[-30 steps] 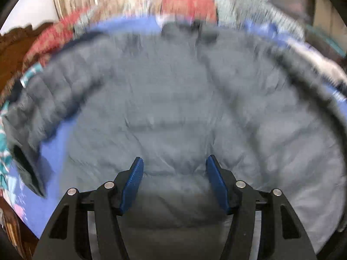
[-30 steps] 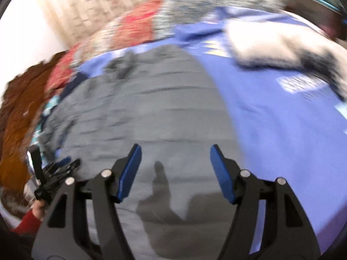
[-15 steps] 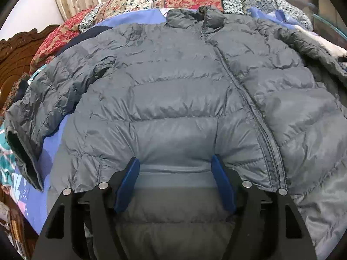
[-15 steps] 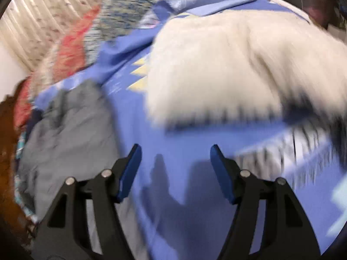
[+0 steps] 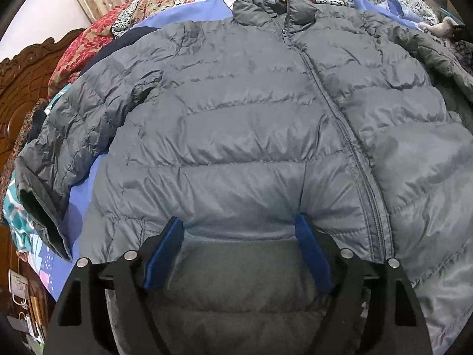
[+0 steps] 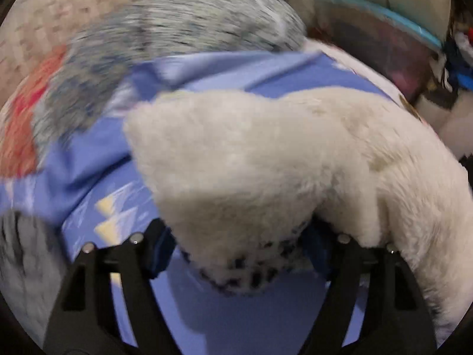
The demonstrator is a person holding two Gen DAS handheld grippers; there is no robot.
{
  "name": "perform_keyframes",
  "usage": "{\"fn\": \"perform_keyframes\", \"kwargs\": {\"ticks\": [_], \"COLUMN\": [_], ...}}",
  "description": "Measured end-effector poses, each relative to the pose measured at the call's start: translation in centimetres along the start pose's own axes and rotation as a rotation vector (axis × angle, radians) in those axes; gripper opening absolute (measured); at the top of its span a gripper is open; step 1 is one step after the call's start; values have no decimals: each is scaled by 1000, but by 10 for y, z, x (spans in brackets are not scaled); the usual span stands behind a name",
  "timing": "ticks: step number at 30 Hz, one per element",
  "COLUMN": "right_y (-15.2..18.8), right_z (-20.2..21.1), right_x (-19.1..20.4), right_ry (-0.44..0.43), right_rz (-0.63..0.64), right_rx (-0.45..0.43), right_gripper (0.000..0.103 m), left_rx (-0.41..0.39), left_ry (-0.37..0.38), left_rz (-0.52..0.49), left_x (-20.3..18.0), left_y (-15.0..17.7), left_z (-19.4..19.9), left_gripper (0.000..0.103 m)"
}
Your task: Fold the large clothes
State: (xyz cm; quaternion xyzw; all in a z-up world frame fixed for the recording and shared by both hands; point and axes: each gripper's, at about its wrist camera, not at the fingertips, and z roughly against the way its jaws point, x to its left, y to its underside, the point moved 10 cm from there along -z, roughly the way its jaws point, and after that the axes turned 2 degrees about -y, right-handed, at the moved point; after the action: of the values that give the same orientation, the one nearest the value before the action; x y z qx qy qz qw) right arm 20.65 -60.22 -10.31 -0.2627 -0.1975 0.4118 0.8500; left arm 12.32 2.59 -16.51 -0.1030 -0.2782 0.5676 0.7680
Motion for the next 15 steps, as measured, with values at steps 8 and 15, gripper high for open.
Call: {"fn": "perform_keyframes", "kwargs": {"ticks": [8,15], "right_y": [77,26], "right_z": [5,-75], "right_x": [138,252], "right_ry": [-468,-590], "right_rz": [14,85], "right_rx": [220,407], "right_gripper": [67,40], "left_rx": [-3,-24], "left_ry": [20,44], "left_rz": [-4,11], "left_x": [-1,-1], "left_y": [-1,-1], "left_z": [-1,-3], "left_gripper": [96,97]}}
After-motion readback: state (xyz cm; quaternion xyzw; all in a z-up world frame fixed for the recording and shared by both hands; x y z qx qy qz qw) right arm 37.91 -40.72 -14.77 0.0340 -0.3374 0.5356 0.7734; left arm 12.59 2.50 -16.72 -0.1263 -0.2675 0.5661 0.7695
